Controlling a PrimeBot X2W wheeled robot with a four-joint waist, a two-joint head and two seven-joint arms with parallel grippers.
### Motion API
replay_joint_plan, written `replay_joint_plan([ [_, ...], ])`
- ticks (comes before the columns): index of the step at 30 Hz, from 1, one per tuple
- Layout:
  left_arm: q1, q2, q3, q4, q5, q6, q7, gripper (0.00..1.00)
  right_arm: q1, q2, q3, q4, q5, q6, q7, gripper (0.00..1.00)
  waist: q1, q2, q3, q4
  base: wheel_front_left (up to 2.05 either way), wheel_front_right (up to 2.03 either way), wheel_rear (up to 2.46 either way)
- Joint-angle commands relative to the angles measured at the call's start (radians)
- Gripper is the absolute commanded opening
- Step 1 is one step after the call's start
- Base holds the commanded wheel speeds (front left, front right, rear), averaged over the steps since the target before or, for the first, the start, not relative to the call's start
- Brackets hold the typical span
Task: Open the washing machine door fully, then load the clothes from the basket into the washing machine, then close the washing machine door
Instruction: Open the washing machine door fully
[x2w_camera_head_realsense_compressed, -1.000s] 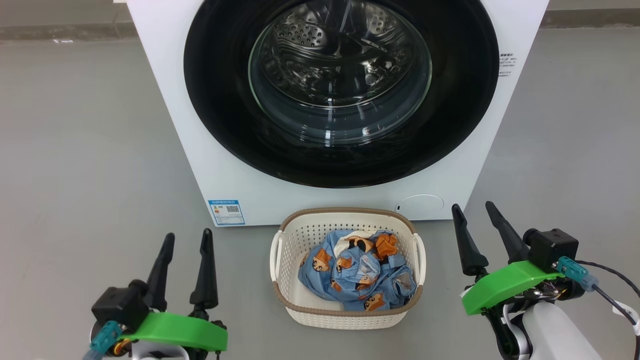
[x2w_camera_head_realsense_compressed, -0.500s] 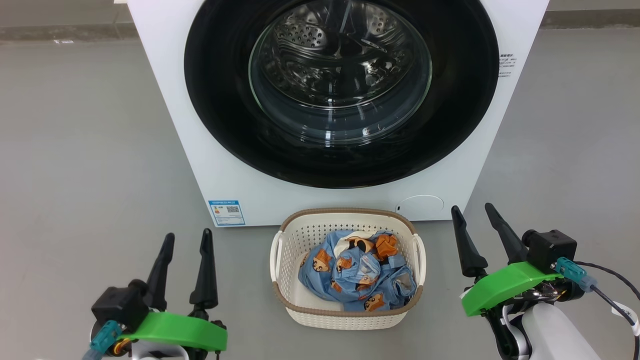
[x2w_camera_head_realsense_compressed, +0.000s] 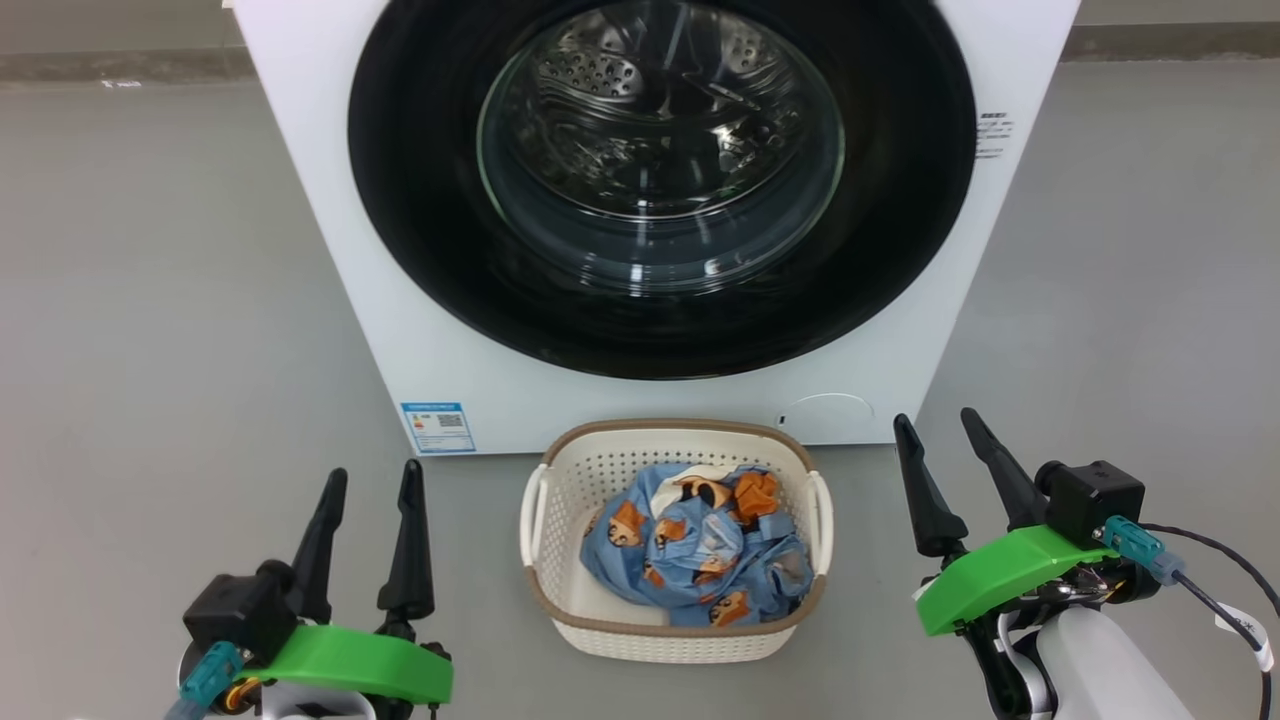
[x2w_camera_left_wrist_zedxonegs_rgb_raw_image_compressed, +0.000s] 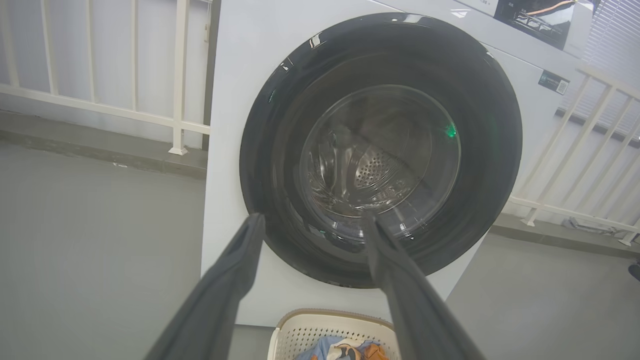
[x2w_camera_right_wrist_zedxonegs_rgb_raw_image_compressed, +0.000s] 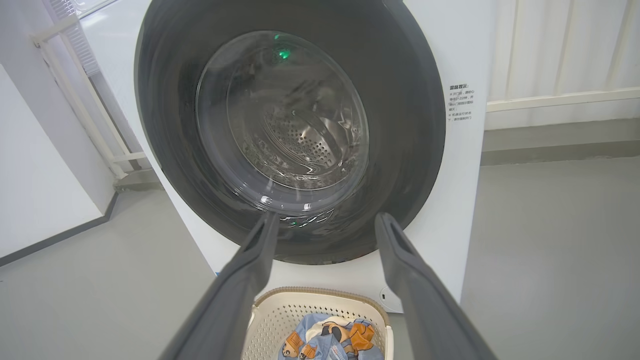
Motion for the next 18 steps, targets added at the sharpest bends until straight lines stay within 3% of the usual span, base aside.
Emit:
replay_joint_plan([
  [1, -0.050, 0.016, 0.031, -0.020, 0.015, -0.003, -0.010, 1.00, -0.039, 0.004, 0.023, -0.019, 0.002, 0.005, -0.012, 1.00, 0.0000, 0.0000, 0.000, 0.000, 0.88, 0.88, -1.76],
  [18, -0.047, 0.014, 0.031, -0.024, -0.006, -0.019, -0.010, 1.00, -0.044, 0.004, 0.027, -0.010, 0.012, 0.005, -0.012, 1.00, 0.0000, 0.0000, -0.003, -0.002, 1.07, 1.07, -2.14],
])
